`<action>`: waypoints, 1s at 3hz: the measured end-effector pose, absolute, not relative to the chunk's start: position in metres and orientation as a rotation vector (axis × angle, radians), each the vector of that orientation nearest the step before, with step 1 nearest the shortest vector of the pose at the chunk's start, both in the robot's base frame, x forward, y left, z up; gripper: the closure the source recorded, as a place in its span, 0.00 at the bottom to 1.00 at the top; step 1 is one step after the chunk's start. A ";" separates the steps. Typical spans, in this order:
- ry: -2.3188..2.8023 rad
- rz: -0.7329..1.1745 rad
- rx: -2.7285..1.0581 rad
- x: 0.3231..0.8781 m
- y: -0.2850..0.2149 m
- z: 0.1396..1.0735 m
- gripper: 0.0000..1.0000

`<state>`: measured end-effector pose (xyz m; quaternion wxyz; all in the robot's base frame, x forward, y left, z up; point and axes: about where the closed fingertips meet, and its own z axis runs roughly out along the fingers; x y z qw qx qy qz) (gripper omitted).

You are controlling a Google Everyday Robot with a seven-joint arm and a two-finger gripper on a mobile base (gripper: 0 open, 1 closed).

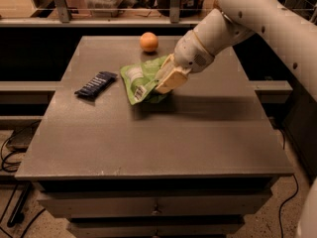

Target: Move green rice chip bag near rxbar blueberry

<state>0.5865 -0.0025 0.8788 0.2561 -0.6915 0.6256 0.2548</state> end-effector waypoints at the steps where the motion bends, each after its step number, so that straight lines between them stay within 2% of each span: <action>1: 1.648 0.736 -1.908 0.585 0.023 0.879 0.46; 3: 1.583 0.842 -1.913 0.578 0.050 0.883 0.00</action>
Offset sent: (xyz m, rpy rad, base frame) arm -0.0082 0.0605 0.0073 0.0759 0.0285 0.1196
